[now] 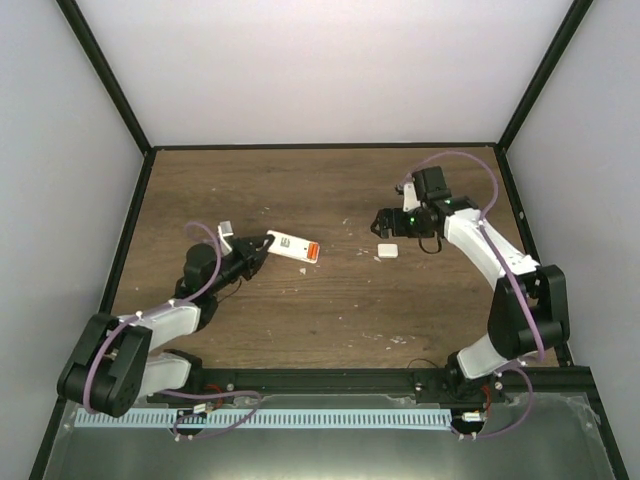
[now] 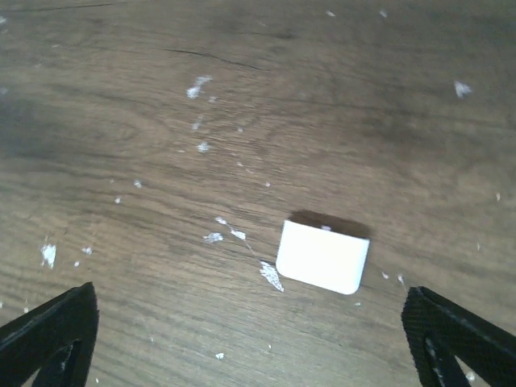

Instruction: Load the batteries into the remote control

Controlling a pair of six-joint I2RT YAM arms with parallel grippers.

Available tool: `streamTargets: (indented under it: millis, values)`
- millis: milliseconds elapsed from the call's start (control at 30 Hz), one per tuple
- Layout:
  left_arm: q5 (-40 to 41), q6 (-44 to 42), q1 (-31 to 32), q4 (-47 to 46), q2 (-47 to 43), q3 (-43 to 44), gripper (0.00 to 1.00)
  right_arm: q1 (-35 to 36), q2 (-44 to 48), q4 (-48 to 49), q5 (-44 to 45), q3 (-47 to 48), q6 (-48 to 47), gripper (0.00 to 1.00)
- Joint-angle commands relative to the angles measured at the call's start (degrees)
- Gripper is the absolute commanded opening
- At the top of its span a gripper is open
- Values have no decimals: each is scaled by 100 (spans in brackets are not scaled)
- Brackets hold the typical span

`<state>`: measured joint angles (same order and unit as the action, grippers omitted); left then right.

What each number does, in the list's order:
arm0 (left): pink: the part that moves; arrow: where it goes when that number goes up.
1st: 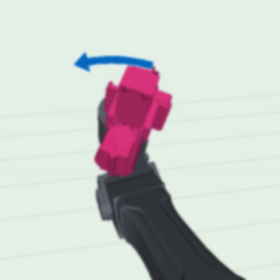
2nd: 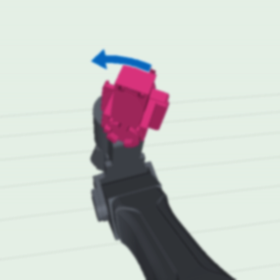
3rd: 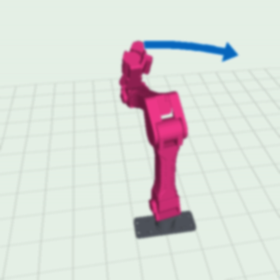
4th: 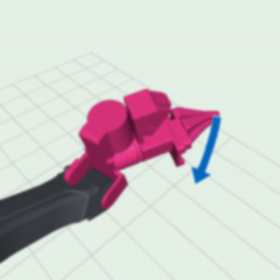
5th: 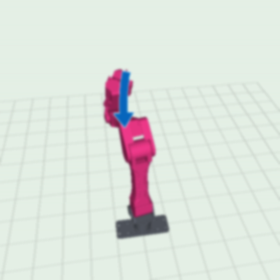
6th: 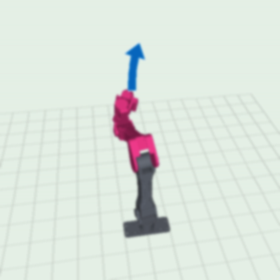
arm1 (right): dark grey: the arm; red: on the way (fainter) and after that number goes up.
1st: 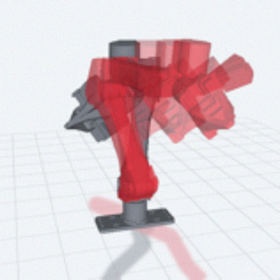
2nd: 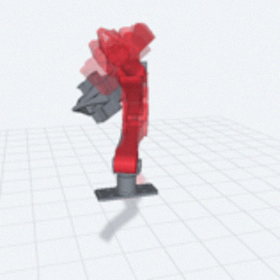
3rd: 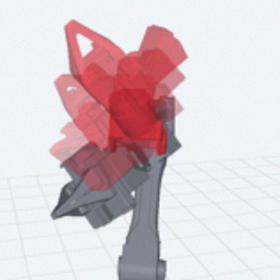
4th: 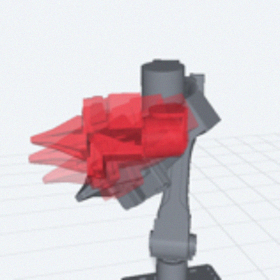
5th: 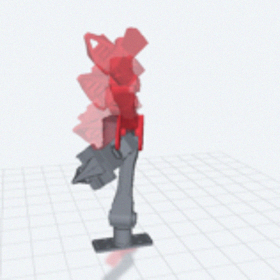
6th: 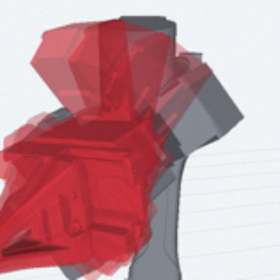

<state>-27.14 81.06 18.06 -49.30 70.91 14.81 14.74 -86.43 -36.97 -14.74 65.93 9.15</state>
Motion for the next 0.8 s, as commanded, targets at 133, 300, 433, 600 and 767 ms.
streamTargets:
  millis: [133, 300, 433, 600, 767]
  values:
    - [-142, -975, -31, 886, -10, 665, 0, 71, -110, 230, 924, -400, 698, 87]
    - [-441, -814, -31, -163, 725, 664, 0, 149, -366, 471, 1120, -603, 709, 86]
    - [-610, -723, -31, -454, 1279, 754, 0, 161, -456, 720, 1259, -697, 722, 86]
    - [-511, -858, -27, -283, 1530, 855, 0, 236, -700, 787, 1297, -610, 677, 85]
    - [-119, -866, -31, -174, 1715, 836, 0, 354, -936, 869, 1346, -550, 637, 84]
